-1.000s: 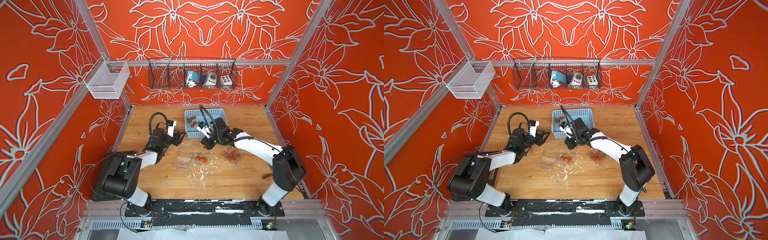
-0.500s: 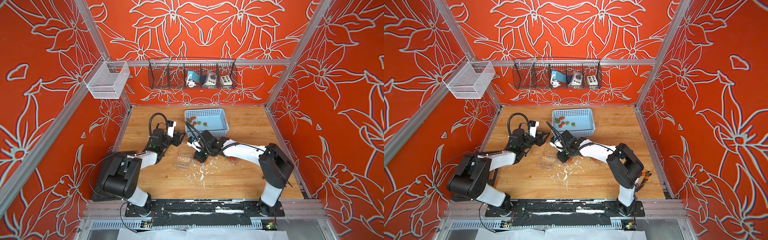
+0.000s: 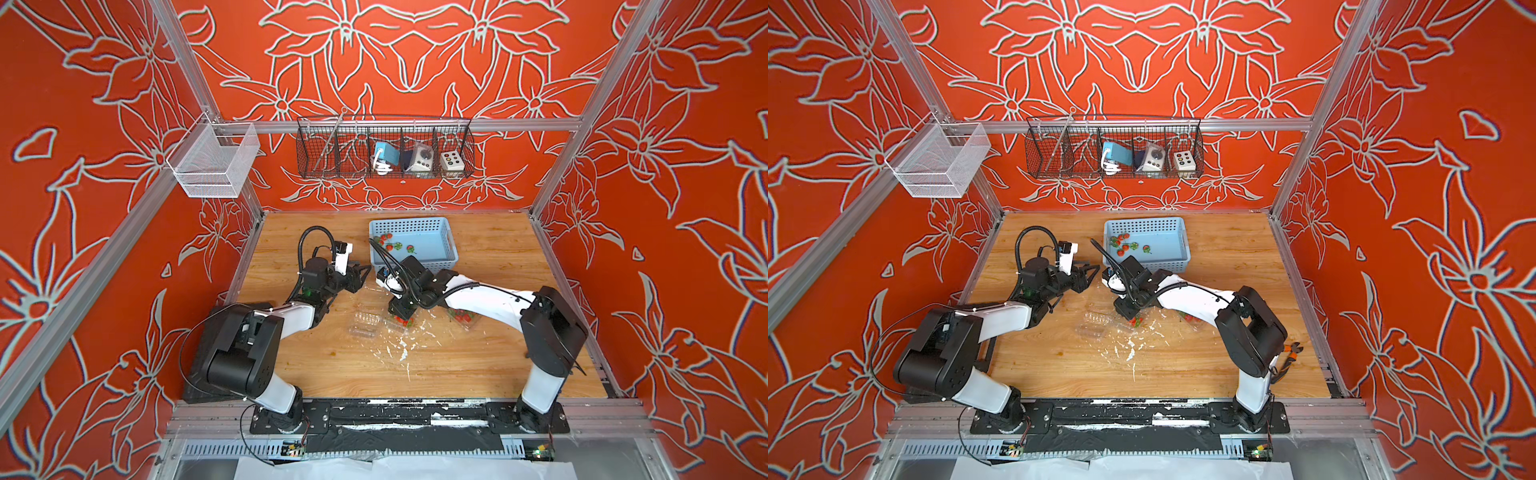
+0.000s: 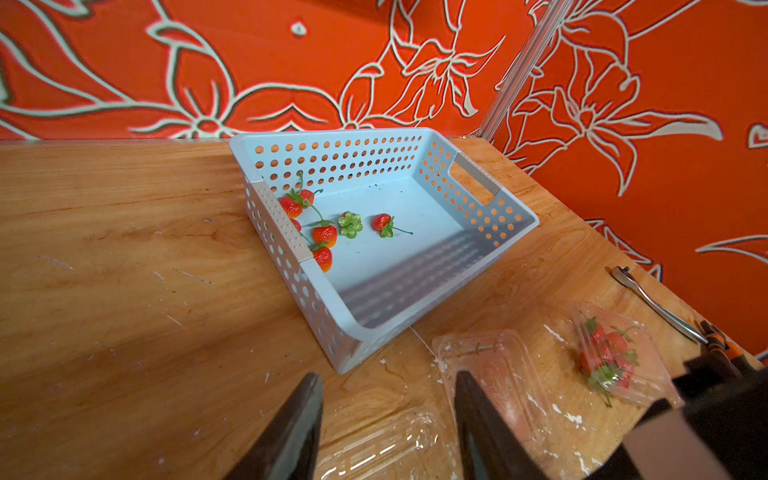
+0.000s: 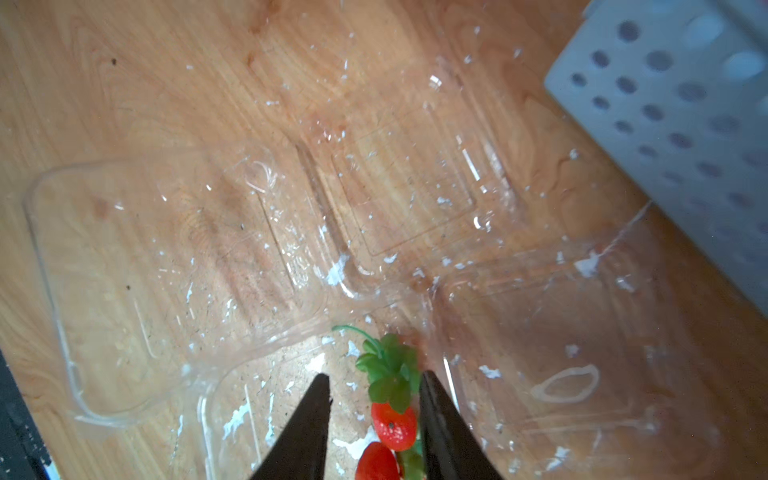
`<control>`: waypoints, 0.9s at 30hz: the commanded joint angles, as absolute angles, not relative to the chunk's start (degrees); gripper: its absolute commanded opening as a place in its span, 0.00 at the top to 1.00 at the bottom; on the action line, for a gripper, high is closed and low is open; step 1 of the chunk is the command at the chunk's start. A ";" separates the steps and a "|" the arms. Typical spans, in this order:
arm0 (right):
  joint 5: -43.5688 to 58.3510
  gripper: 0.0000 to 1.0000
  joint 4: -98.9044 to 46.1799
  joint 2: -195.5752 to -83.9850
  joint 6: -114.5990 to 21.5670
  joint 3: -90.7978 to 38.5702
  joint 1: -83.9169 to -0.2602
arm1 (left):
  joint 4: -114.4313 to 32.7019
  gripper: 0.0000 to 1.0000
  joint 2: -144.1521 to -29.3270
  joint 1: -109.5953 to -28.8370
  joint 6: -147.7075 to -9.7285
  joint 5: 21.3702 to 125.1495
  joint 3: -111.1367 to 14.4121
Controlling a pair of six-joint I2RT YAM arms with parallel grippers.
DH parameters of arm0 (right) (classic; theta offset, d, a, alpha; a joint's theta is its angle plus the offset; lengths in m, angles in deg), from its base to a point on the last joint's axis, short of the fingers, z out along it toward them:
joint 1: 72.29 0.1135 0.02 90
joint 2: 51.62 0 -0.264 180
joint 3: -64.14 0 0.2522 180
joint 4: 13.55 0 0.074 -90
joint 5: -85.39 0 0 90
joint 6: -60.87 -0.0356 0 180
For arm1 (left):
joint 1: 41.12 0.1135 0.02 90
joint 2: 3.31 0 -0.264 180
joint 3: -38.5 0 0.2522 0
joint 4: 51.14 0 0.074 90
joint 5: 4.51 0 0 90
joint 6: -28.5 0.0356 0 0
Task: Pack strawberries into containers
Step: Place the strawberry in the packing box, then pick up the strawberry from the basket.
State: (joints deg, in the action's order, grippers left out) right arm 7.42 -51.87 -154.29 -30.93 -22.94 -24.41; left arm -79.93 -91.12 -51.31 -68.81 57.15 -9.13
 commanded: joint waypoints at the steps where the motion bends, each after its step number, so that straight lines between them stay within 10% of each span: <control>1: 3.35 0.61 -53.18 -152.07 -29.83 -27.01 -27.31 | -81.11 0.49 -90.32 -51.24 -68.53 56.53 -8.83; 21: 1.50 0.55 -63.87 -182.92 -25.99 -67.84 -45.92 | -80.47 0.49 -90.94 -51.24 -68.26 56.40 -9.36; 27: 2.94 0.39 -67.41 -189.84 -22.63 -74.89 -46.01 | -80.16 0.49 -91.22 -51.25 -68.08 56.42 -9.62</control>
State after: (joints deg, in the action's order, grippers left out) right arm 1.89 -63.83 -188.63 -25.71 -72.34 -46.16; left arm -79.88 -91.12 -51.29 -68.79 57.13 -9.13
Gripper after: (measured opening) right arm 0.597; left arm 0.511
